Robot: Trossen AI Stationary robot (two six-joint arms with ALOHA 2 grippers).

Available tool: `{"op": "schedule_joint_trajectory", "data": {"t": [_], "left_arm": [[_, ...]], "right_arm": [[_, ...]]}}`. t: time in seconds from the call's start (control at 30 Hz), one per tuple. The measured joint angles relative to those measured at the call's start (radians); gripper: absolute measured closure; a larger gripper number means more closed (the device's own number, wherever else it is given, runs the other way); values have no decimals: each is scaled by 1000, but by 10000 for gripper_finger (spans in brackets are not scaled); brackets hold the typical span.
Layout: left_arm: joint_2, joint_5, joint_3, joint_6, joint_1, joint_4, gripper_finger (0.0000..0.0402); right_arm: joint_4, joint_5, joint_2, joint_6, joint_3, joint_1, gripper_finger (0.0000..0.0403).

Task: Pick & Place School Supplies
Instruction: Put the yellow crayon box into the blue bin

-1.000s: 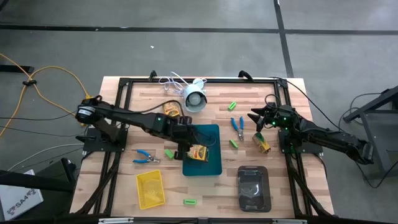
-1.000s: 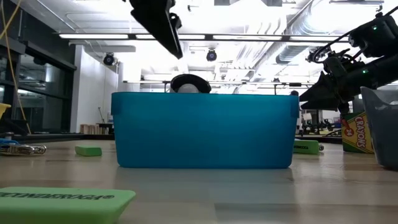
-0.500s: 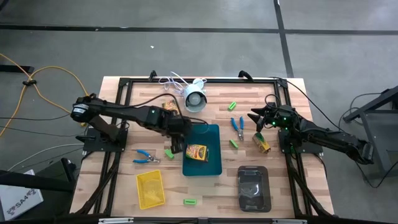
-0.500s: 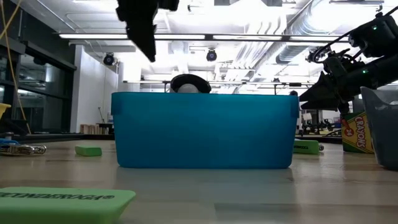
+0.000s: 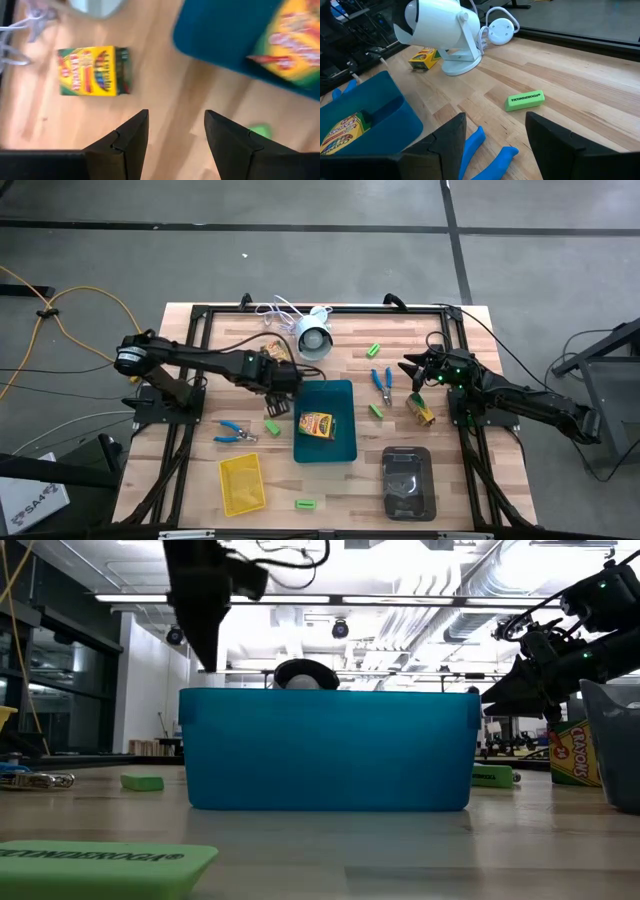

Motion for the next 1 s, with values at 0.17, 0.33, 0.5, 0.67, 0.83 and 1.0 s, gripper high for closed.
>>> {"op": "schedule_joint_trajectory", "data": {"t": [0.17, 0.33, 0.5, 0.67, 0.83, 1.0], "left_arm": [[0, -76, -59, -8, 0, 8, 218], [0, -131, -124, -2, 0, 40, 218], [0, -149, -209, 31, -16, 118, 218], [0, -150, -289, 110, -39, 234, 218], [0, -165, -337, 142, -44, 291, 218], [0, -218, -362, 133, -37, 306, 218]], "right_arm": [[0, 0, 0, 0, 0, 0, 206], [0, 0, 0, 0, 0, 0, 206], [0, 0, 0, 0, 0, 0, 206], [0, 0, 0, 0, 0, 0, 206], [0, 0, 0, 0, 0, 0, 206], [0, 0, 0, 0, 0, 0, 206]]}}
